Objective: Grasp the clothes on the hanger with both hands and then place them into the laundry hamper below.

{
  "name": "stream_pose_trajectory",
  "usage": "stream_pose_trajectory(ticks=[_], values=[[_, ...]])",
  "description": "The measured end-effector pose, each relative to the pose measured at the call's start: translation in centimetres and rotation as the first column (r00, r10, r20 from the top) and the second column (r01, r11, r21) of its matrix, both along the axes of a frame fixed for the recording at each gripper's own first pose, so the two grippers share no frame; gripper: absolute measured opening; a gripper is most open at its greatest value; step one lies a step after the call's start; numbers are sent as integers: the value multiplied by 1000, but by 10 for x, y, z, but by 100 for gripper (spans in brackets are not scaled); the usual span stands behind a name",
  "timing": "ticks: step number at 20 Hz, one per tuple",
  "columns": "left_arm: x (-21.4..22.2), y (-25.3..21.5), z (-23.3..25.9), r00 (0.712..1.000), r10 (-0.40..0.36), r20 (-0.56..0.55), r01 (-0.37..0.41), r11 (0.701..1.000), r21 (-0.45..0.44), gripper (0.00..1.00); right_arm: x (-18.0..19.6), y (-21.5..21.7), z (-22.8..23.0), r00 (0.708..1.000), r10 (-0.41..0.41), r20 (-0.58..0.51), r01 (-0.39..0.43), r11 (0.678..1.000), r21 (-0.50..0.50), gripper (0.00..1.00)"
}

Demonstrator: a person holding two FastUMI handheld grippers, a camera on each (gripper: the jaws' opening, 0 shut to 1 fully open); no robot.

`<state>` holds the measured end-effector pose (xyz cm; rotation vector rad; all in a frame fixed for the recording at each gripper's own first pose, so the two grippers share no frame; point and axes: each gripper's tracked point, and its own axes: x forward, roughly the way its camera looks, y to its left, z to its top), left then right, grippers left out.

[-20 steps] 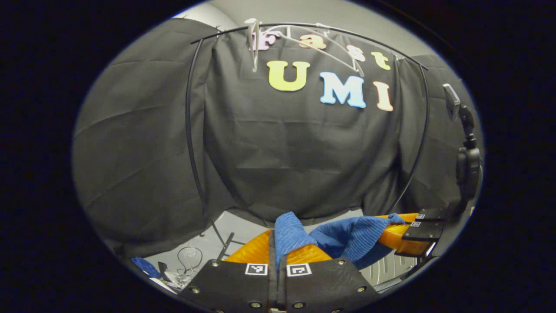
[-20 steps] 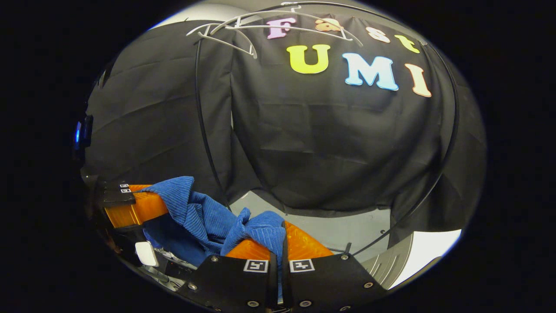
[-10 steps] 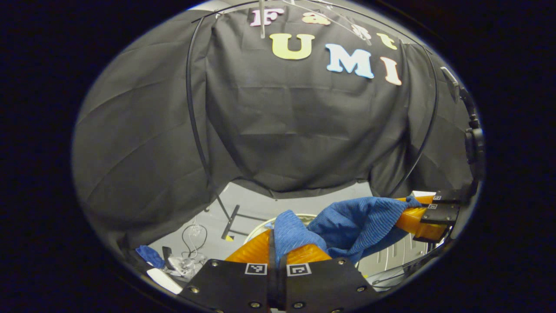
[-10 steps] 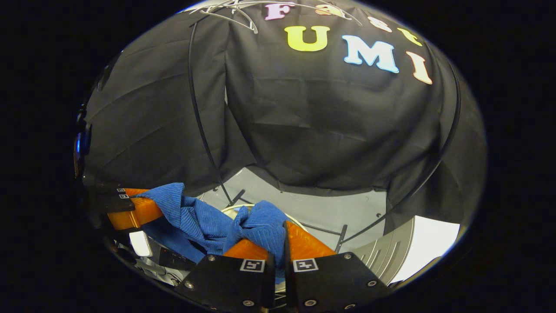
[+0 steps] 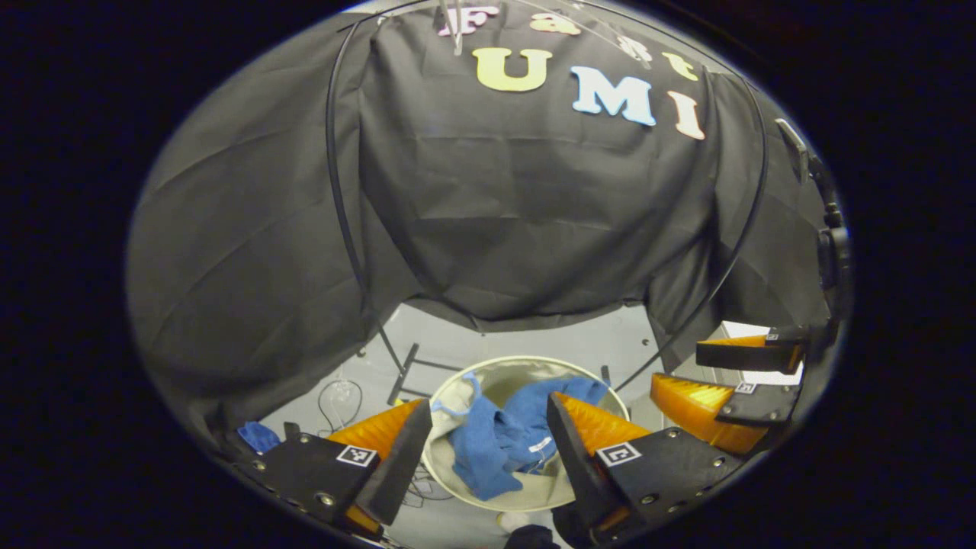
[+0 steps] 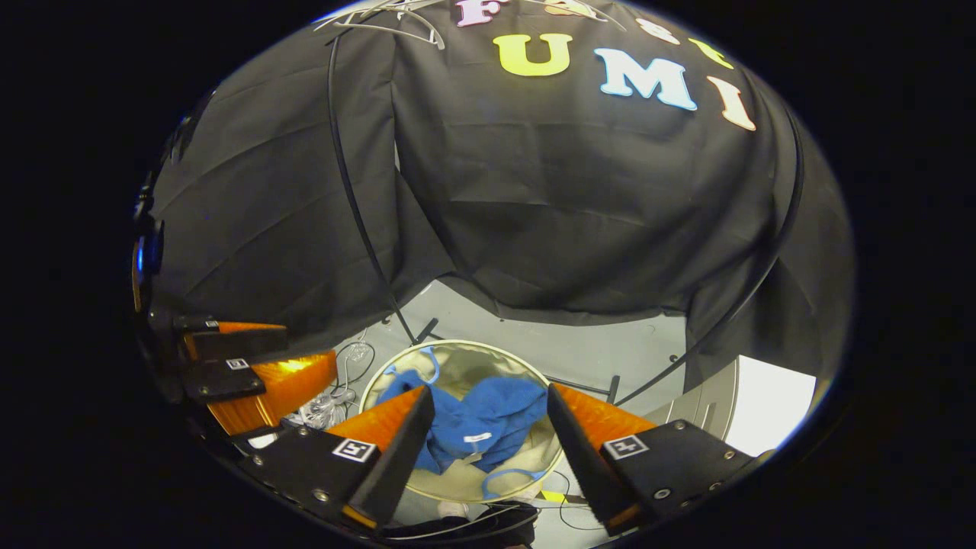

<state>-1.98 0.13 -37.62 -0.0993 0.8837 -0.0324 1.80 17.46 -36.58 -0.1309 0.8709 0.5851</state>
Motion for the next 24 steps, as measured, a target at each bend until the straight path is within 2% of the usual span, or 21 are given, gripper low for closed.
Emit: stream_pose_trajectory(ticks=[5, 10, 16, 23, 24], values=[[20, -2, 60, 992, -14, 125, 14, 1000, -3, 88, 3, -11, 34, 996, -41, 80, 39, 999, 28, 95], [49, -14, 145, 953, -17, 302, 20, 1000, -6, 88, 24, -41, 107, 970, -103, 221, 85, 992, 89, 94], [50, -37, 238, 891, -11, 455, 21, 1000, -16, 88, 32, -108, 193, 903, -225, 365, 170, 970, 177, 94], [16, -64, 331, 814, -10, 581, 29, 999, -23, 88, 24, -185, 288, 790, -333, 514, 229, 939, 256, 92], [11, -64, 343, 801, -7, 598, 26, 999, -22, 87, 24, -193, 299, 775, -346, 528, 234, 934, 269, 96]])
